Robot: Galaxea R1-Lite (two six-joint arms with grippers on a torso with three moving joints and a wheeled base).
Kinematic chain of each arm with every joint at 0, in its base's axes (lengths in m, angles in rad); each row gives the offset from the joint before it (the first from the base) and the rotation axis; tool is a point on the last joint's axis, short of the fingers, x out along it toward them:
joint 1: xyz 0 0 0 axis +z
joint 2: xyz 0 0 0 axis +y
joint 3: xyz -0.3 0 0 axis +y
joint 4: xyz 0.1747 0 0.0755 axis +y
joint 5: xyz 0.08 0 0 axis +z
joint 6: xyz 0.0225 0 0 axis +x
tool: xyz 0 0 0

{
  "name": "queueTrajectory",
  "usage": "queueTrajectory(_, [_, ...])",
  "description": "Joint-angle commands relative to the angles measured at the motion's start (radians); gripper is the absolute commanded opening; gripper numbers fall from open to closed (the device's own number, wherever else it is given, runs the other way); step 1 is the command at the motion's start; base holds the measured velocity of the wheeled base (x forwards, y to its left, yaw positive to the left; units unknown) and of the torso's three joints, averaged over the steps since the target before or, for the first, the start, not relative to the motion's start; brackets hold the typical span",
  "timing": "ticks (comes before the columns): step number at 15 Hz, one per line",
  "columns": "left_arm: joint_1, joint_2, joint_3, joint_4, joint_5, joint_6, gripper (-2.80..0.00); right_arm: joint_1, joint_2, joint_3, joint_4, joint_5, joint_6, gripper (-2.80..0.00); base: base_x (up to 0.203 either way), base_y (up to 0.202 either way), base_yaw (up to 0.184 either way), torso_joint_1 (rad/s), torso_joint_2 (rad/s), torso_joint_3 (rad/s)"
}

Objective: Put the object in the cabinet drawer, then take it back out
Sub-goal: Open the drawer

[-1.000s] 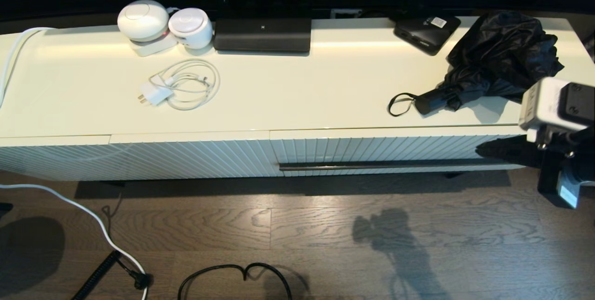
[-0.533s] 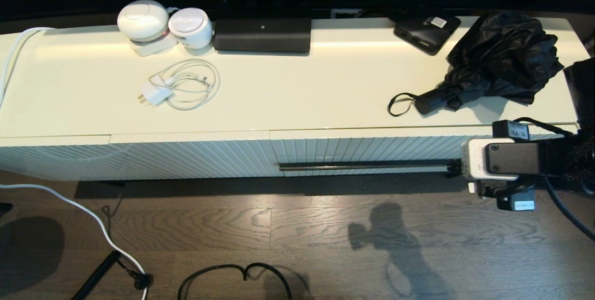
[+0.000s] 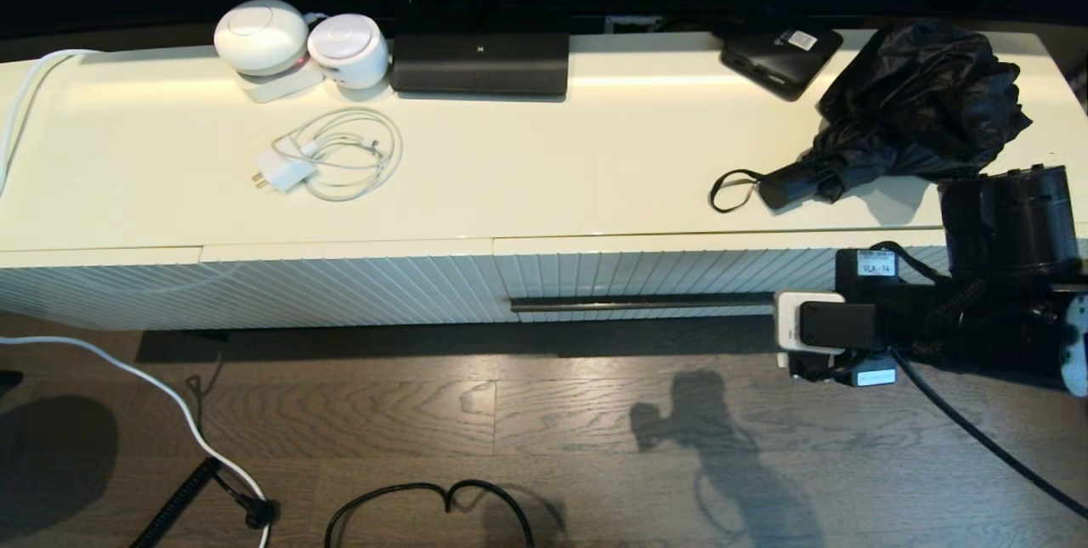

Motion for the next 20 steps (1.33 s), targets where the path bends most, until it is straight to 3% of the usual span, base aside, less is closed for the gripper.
queueTrajectory(1, [0.001,-0.002,-0.001,0.0,0.0,-0.001,-2.8,0.004,0.038,0.042,-0.043,-0.005,-0.006,-2.8,0.0,0.0,0.0,0.0,0.0,0.0])
queueTrajectory(2, [0.0,-0.002,0.0,0.0,0.0,-0.001,-2.8,0.014,0.042,0.056,-0.076,-0.006,-0.005,-2.8,0.0,0.0,0.0,0.0,0.0,0.0])
queueTrajectory(3, [0.0,-0.002,-0.002,0.0,0.0,-0.001,-2.8,0.017,0.047,0.07,-0.112,-0.007,-0.007,0.0,0.0,0.0,0.0,0.0,0.0,0.0])
queueTrajectory(8, [0.002,-0.002,0.0,0.0,0.0,-0.001,-2.8,0.022,0.044,0.141,-0.147,-0.008,-0.007,0.0,0.0,0.0,0.0,0.0,0.0,0.0])
queueTrajectory(12, [0.0,-0.002,0.0,0.0,0.0,0.0,-2.8,0.021,0.043,0.169,-0.164,-0.1,-0.007,0.0,0.0,0.0,0.0,0.0,0.0,0.0])
queueTrajectory(20, [0.0,-0.002,-0.002,0.0,0.0,-0.001,-2.8,-0.005,0.153,0.162,-0.209,-0.098,0.002,0.0,0.0,0.0,0.0,0.0,0.0,0.0])
